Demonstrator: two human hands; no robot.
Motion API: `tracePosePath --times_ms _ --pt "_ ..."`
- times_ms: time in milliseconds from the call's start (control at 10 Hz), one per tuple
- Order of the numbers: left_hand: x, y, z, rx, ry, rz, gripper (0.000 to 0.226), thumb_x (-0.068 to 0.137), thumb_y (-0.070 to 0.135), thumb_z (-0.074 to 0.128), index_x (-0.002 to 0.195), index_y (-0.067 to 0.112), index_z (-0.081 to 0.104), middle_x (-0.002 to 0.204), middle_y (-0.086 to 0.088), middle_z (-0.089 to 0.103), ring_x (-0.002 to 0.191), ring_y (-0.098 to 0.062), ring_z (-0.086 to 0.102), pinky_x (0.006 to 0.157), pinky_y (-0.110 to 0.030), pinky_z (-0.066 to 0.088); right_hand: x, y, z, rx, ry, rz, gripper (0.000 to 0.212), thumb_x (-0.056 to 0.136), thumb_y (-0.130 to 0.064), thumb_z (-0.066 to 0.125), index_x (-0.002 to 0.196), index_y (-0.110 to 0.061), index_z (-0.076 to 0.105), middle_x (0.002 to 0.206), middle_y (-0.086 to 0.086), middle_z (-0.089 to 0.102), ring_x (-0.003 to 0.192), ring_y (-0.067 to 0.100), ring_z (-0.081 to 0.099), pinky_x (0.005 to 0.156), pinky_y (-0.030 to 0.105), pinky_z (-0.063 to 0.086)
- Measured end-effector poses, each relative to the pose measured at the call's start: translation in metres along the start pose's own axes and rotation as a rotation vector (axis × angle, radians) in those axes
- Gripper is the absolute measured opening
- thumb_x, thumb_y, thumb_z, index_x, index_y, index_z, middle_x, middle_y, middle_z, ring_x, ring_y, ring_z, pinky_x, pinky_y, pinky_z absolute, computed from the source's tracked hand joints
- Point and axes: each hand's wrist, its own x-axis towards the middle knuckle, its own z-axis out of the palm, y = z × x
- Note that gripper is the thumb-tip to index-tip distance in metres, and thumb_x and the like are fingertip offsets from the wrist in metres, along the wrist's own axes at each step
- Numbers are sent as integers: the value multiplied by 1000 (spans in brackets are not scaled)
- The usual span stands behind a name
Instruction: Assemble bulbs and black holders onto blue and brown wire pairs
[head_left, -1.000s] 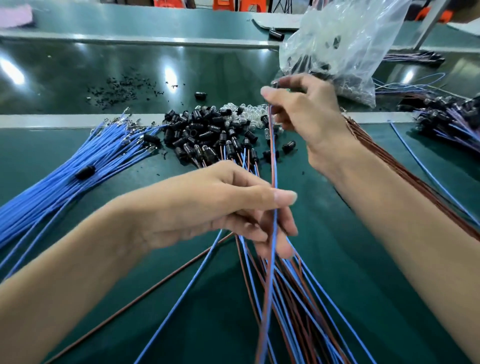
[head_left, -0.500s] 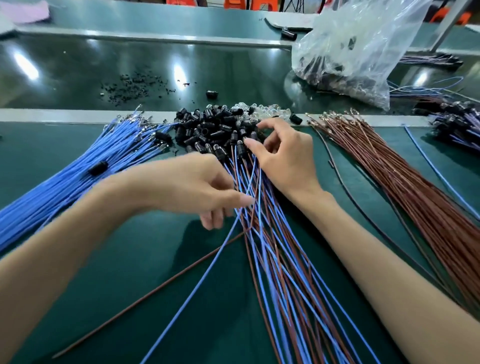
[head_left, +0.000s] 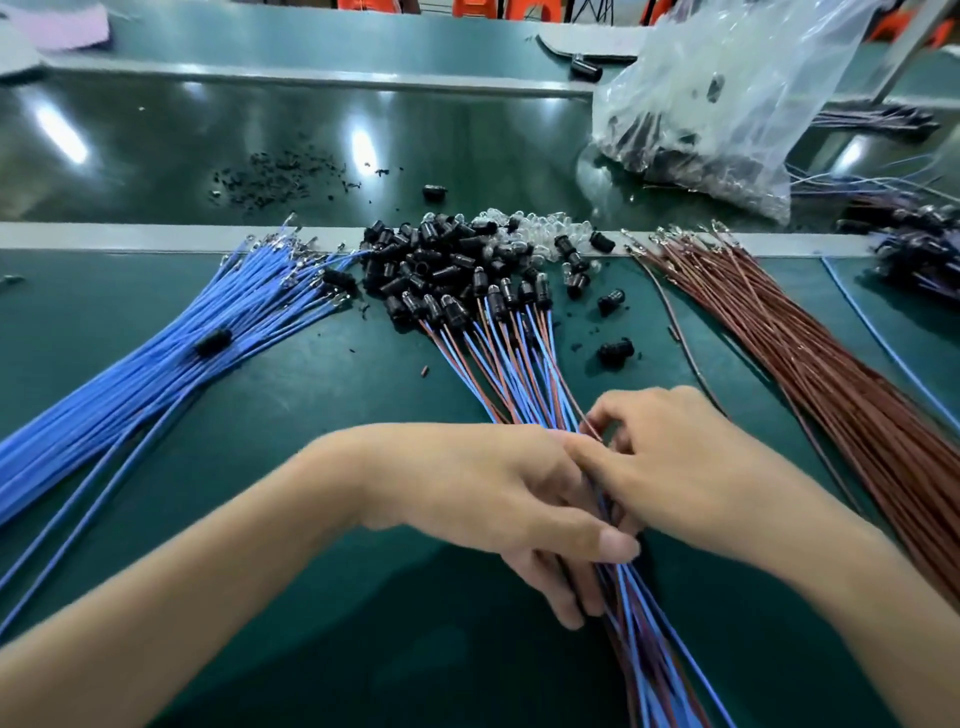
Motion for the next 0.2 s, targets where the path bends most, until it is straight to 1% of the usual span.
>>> tracePosePath --times_ms 100,200 --pt "-10 2 -10 34 8 43 36 95 26 52 97 -8 62 99 -18 71 89 -28 71 81 -25 56 -10 0 -1 88 -18 8 51 71 -67 44 81 -19 60 58 -2 68 55 7 65 65 36 55" --pt "-11 -3 -22 173 398 197 33 93 29 55 76 2 66 61 -8 69 53 -18 66 54 -18 53 -19 -1 2 -232 282 -170 50 84 -65 44 91 -20 65 76 -2 70 72 22 67 68 37 55"
